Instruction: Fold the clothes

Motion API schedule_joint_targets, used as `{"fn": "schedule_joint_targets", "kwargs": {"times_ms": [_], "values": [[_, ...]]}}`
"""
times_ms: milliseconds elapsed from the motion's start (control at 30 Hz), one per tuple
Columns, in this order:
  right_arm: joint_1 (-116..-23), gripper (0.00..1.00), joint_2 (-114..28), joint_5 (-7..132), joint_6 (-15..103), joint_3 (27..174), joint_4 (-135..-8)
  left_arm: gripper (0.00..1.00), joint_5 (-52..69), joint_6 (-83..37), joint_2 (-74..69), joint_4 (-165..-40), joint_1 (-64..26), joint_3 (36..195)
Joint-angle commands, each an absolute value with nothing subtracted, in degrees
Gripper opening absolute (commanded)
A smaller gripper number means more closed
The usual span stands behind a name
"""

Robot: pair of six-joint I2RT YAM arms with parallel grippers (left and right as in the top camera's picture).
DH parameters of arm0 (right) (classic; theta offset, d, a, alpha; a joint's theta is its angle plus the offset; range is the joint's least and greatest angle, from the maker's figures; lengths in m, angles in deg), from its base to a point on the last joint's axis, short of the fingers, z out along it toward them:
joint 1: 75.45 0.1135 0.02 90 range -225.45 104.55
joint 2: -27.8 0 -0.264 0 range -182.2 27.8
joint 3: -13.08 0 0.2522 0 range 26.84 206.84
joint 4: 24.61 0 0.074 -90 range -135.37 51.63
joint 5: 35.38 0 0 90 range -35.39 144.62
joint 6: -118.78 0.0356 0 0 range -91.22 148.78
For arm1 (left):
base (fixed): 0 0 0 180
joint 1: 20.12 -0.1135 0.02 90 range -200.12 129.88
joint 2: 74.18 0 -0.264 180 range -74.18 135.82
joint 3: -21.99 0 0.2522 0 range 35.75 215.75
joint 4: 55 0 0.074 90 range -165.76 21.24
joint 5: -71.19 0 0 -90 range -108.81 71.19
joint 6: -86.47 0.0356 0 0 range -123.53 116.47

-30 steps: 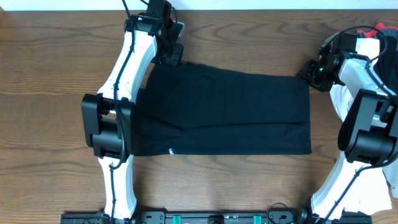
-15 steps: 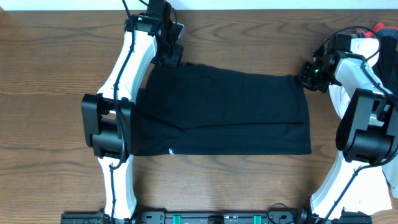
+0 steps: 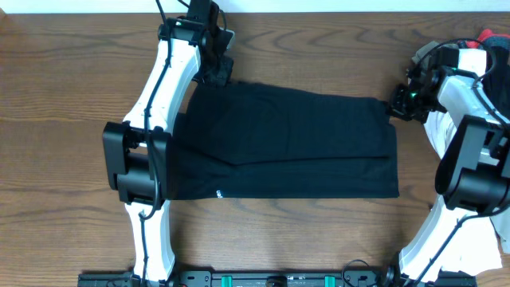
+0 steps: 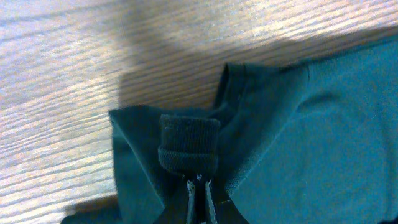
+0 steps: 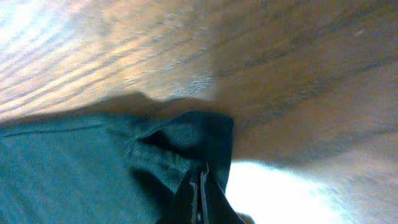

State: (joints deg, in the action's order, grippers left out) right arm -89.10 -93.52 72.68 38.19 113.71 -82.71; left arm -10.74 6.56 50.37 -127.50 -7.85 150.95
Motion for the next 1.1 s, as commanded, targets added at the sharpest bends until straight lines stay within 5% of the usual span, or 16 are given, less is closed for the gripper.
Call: {"fn": "schedule_joint_targets", "kwargs": {"times_ms": [0, 733, 1067], "values": [[-89.30, 0.02, -88.01, 73.49, 34.62, 114.17, -83.49, 0.06, -12.46, 5.86, 44.66, -128.31, -7.93, 151.67], [-89.28, 0.01, -85.12, 74.58, 29.03, 114.17, -92.08, 0.06, -12.86, 5.90, 42.61, -139.58, -7.93, 151.65], [-89.39, 0.01, -78.17, 64.16, 27.78, 114.17, -96.59, 0.06, -25.14, 5.90, 42.59, -149.46, -7.93, 151.65]]}}
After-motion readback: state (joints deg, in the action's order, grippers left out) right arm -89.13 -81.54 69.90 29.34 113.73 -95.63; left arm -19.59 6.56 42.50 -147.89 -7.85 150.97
